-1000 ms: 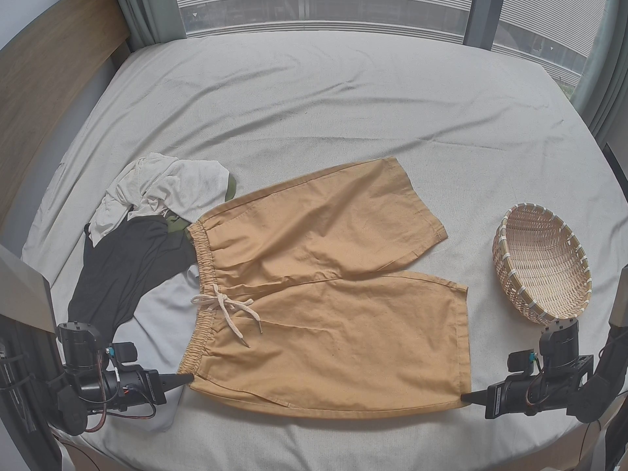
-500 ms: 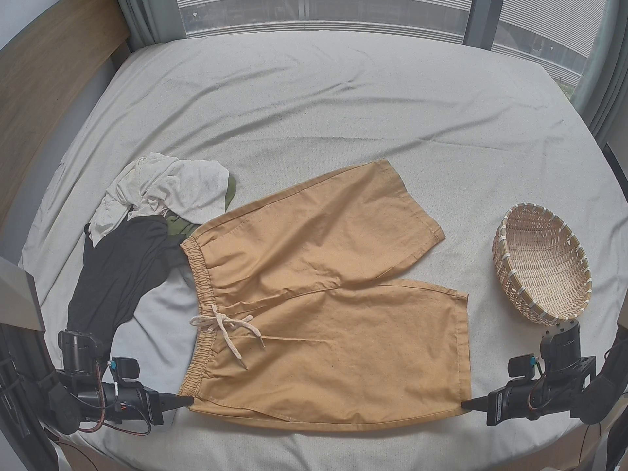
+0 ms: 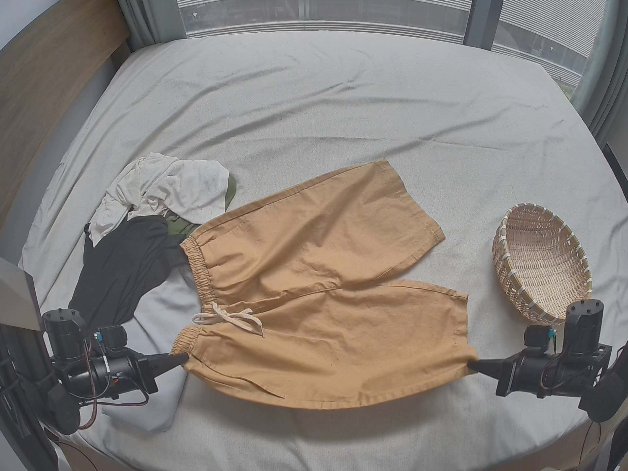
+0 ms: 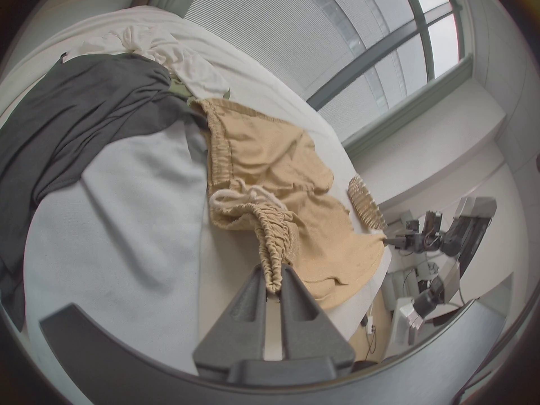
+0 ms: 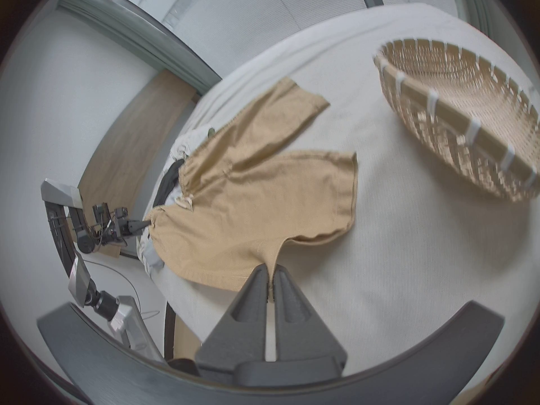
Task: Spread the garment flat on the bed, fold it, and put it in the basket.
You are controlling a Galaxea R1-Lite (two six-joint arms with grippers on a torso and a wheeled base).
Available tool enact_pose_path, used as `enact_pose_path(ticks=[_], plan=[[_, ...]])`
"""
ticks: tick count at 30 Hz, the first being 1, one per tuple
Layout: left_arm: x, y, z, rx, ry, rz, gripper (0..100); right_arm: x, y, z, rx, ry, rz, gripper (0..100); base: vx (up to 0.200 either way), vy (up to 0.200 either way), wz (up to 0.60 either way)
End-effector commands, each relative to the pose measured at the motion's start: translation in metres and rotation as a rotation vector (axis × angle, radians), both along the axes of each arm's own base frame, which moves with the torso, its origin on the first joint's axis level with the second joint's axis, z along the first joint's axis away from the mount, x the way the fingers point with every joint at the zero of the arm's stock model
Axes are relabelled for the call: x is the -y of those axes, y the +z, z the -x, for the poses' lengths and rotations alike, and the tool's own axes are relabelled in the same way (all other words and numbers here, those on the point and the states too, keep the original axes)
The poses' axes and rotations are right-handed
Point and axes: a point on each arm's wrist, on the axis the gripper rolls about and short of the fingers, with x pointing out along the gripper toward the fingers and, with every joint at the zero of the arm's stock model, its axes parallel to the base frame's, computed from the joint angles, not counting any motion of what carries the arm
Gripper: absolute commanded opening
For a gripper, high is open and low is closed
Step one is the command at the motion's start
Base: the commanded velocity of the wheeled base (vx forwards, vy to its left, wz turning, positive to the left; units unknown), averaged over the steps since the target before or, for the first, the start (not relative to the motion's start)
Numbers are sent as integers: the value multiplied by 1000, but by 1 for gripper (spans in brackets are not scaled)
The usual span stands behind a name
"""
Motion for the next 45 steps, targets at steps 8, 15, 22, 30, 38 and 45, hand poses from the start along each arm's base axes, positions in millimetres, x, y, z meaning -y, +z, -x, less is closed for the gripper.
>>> enact_pose_path(ticks=[8,15,22,30,38,45], plan=[[9,39,-27,129,15,121,0,-10,31,-36,156,-24,-105,0,0,0,0],[16,60,-37,186,-5,185,0,-13,45,-55,205,-35,-131,0,0,0,0],[19,60,-38,183,-13,188,0,-12,62,-78,234,-62,-151,0,0,0,0],[18,59,-40,167,0,203,0,-17,82,-99,232,-68,-153,0,0,0,0],[16,64,-51,175,60,235,0,-20,104,-116,261,-70,-161,0,0,0,0],[17,65,-54,166,91,255,0,-19,121,-128,295,-79,-168,0,0,0,0]])
